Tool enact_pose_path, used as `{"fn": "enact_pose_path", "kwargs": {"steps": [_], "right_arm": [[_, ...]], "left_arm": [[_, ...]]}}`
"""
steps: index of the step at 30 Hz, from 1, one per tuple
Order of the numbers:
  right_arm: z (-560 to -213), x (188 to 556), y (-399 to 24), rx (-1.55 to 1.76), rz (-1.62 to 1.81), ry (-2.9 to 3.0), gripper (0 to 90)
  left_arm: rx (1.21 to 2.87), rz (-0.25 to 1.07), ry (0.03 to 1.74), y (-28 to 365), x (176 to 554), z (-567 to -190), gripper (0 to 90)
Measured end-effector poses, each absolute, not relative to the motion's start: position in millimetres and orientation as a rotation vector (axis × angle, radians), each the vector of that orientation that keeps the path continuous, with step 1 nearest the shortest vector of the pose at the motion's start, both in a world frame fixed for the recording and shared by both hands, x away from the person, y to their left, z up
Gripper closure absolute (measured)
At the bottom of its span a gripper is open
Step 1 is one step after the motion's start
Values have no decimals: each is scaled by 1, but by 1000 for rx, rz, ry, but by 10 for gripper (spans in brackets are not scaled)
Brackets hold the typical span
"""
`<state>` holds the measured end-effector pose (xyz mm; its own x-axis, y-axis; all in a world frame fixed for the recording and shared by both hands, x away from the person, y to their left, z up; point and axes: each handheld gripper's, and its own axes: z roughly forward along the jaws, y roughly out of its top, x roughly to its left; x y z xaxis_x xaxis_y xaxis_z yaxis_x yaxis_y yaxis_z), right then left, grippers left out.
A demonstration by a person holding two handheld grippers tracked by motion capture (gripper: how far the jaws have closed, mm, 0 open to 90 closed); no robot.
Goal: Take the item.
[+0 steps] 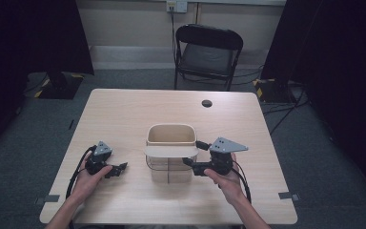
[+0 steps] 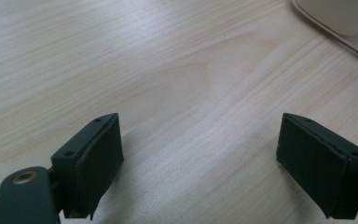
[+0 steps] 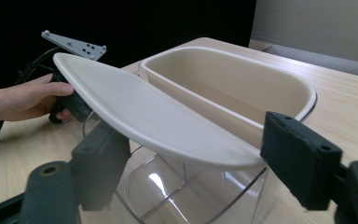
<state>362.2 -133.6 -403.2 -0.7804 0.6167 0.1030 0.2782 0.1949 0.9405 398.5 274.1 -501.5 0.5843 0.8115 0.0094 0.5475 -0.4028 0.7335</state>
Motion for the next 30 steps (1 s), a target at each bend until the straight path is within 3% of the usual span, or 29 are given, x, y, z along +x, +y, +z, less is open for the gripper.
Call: {"fn": "enact_pose_path", "kwargs": {"steps": [8,30], "right_arm": [[-402,363,-133,841,1637,2177,310],[-399,367,-132,850,1644,2204,335]], "left_arm": [[2111,481,1076,274,398,-501,137],[2111,482,1076,274,399,-501,137]]}}
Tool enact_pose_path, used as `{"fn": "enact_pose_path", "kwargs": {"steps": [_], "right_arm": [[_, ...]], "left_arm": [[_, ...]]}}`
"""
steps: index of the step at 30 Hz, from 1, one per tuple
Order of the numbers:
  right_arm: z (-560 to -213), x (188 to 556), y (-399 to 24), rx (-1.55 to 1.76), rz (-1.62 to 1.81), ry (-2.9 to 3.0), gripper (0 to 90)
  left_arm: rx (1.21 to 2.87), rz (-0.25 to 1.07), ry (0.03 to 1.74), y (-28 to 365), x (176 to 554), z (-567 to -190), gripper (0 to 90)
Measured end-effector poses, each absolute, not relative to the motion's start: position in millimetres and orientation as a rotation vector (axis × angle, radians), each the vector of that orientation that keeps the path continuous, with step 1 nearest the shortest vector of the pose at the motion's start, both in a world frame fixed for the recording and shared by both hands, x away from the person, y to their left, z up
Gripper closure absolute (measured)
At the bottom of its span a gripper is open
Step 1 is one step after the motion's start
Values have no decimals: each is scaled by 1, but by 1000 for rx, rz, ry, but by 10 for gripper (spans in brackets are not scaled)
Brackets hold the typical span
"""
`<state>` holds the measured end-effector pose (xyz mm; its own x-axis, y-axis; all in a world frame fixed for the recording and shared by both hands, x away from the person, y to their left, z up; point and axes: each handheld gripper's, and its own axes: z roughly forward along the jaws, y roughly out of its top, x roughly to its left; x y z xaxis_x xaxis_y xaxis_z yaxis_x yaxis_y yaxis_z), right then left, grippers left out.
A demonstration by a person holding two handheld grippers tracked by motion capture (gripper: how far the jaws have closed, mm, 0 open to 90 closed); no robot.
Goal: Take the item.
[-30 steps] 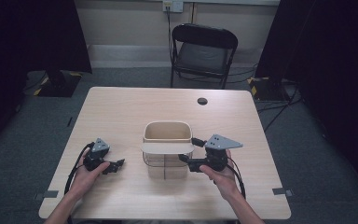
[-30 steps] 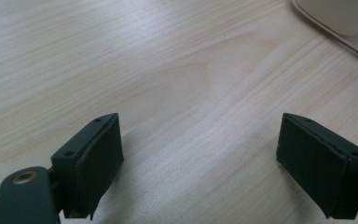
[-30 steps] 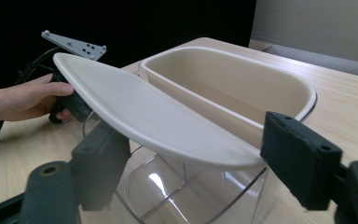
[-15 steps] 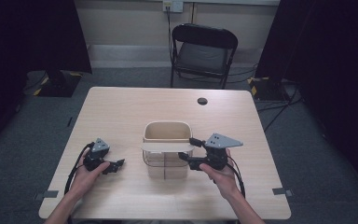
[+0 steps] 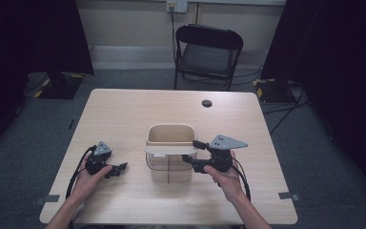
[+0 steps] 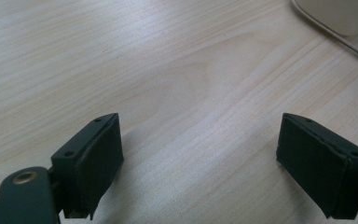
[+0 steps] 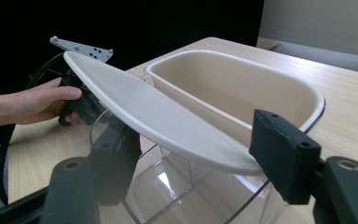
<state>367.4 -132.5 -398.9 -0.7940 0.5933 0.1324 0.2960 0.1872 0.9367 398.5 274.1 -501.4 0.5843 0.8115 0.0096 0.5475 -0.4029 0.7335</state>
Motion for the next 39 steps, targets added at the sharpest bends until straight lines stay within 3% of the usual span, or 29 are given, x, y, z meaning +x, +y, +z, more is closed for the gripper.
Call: {"fn": "enact_pose_path", "kwargs": {"steps": [39], "right_arm": [[-389,373,-131,843,1697,2220,396]], "left_arm": [[2111,482,1076,274,399,-501,137]]}}
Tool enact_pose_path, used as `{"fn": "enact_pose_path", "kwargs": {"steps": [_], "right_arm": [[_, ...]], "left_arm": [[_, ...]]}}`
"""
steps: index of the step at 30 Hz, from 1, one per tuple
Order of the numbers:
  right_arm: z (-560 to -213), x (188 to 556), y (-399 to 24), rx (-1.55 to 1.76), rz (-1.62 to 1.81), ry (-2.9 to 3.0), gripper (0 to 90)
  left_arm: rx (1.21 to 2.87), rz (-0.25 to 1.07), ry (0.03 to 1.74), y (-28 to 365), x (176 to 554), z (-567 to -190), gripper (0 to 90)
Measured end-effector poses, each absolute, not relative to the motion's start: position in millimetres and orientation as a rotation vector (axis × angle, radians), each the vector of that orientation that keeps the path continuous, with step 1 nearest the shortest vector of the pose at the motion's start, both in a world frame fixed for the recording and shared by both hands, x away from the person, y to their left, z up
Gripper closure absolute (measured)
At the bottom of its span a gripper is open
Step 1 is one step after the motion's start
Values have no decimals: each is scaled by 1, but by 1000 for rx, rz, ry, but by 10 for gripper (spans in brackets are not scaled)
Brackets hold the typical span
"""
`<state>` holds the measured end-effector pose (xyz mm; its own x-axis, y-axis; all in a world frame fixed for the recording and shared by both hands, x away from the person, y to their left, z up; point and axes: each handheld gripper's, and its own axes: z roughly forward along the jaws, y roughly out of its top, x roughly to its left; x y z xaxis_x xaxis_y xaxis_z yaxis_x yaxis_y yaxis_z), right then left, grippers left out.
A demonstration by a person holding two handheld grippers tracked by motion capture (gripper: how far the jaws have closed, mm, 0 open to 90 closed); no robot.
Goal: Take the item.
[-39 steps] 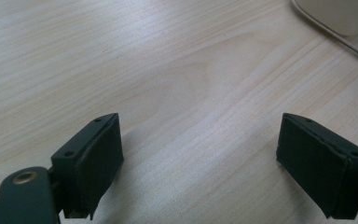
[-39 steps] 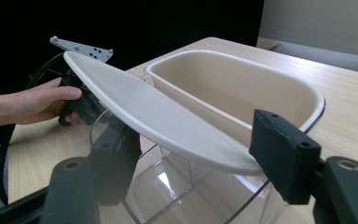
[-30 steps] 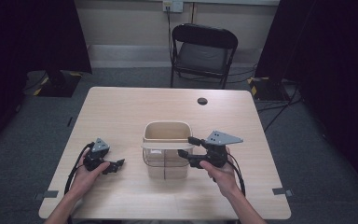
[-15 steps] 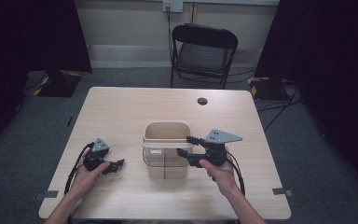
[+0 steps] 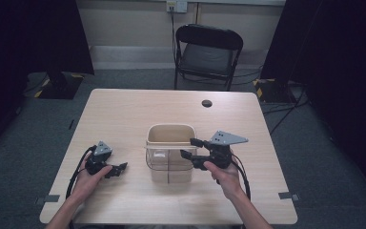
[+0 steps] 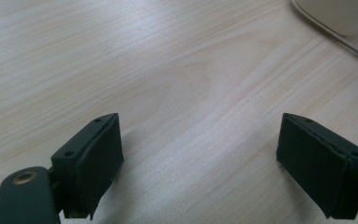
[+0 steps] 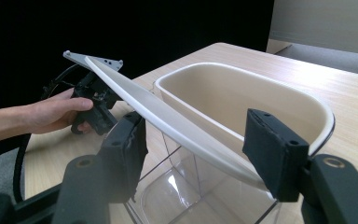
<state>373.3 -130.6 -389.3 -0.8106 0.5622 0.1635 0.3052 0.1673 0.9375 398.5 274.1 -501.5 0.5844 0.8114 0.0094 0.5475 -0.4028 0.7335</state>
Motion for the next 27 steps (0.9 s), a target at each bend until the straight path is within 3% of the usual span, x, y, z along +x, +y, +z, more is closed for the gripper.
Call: {"fn": "enact_pose_path", "kwargs": {"steps": [27], "right_arm": [[-386,377,-132,836,1711,2221,437]], "left_arm": [[2111,482,1075,274,399,-501,137]]}}
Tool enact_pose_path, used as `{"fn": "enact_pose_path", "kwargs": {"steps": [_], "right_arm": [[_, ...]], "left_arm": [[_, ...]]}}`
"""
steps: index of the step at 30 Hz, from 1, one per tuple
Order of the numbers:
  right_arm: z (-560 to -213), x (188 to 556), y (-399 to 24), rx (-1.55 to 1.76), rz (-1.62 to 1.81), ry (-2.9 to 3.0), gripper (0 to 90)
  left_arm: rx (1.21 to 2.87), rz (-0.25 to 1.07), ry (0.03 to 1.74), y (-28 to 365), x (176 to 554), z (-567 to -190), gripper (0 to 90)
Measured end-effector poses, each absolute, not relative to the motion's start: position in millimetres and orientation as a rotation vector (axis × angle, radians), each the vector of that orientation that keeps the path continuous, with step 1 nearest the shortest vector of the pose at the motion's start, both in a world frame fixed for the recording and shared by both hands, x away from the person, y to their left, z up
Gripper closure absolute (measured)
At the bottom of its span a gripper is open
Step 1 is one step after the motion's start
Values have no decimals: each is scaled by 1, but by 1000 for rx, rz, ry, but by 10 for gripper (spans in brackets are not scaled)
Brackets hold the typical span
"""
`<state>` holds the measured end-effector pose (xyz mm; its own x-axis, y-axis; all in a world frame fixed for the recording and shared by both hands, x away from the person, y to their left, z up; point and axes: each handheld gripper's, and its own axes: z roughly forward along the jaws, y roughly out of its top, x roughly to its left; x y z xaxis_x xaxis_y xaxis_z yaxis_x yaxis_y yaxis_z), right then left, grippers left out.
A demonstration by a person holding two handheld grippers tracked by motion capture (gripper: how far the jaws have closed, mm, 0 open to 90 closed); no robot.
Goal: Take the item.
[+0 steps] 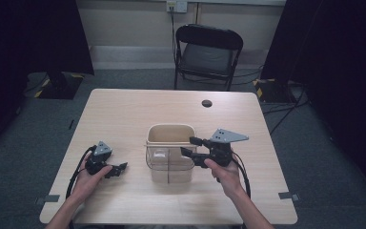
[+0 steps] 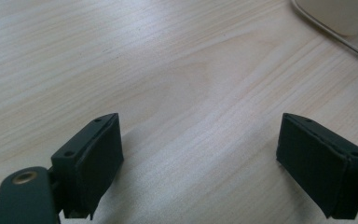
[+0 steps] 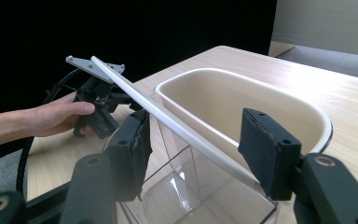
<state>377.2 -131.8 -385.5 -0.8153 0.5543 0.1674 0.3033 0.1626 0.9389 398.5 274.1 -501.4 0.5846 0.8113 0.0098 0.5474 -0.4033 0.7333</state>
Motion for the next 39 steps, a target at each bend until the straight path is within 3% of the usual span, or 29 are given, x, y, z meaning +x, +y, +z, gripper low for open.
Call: {"fn": "enact_pose_path", "kwargs": {"steps": [39], "right_arm": [[-375,388,-127,847,1741,2187,485]], "left_arm": [[2111,481,1076,274,398,-501,137]]}}
